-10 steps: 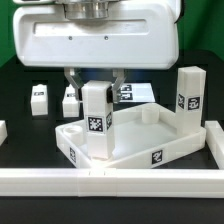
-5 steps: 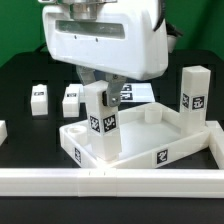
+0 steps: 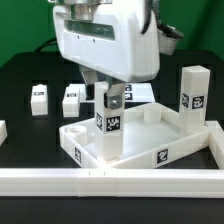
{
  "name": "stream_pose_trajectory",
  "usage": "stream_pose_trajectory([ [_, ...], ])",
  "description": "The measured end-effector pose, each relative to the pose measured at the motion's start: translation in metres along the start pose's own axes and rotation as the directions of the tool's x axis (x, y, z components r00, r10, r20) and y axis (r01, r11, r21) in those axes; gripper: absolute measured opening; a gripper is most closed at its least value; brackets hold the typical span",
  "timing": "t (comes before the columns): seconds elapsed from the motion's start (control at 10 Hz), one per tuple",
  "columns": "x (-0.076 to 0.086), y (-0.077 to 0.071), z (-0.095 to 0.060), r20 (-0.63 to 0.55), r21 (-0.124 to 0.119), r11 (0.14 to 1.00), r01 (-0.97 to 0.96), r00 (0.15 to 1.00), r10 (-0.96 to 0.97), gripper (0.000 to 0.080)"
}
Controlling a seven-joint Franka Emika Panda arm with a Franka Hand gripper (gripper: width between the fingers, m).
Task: Assemble desk
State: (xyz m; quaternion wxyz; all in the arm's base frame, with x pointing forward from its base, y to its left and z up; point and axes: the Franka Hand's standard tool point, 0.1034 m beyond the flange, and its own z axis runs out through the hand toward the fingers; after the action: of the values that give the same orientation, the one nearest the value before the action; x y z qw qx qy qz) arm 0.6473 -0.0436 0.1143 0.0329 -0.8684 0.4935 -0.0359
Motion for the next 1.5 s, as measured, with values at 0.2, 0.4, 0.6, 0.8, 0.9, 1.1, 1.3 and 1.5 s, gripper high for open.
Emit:
stream_pose_trajectory([
  [0.2, -0.0012, -0.001, 0.0001, 0.0, 0.001, 0.995, 0.102, 0.995, -0.102, 0.0634],
  [0.4, -0.0021, -0.0015, 0.0, -0.001, -0.002, 0.948, 0.318, 0.948, -0.318, 0.0645],
  [0.6, -0.0035, -0.0025, 0.0002, 0.0, -0.001, 0.87, 0.493, 0.87, -0.493, 0.0648],
  [0.8, -0.0038, -0.0028, 0.0002, 0.0, -0.006, 0.752, 0.659, 0.752, -0.659, 0.0648],
  [0.9, -0.0033, -0.0027, 0.0001, -0.001, -0.007, 0.683, 0.731, 0.683, -0.731, 0.0648],
  [1.1, -0.0047, -0.0042, -0.0002, -0.001, -0.011, 0.549, 0.836, 0.549, -0.836, 0.0648],
  [1.3, -0.004, -0.0037, -0.0001, 0.001, -0.01, 0.413, 0.911, 0.413, -0.911, 0.0648],
  [1.5, -0.0047, -0.0037, 0.0003, 0.004, -0.016, 0.338, 0.941, 0.338, -0.941, 0.0648],
])
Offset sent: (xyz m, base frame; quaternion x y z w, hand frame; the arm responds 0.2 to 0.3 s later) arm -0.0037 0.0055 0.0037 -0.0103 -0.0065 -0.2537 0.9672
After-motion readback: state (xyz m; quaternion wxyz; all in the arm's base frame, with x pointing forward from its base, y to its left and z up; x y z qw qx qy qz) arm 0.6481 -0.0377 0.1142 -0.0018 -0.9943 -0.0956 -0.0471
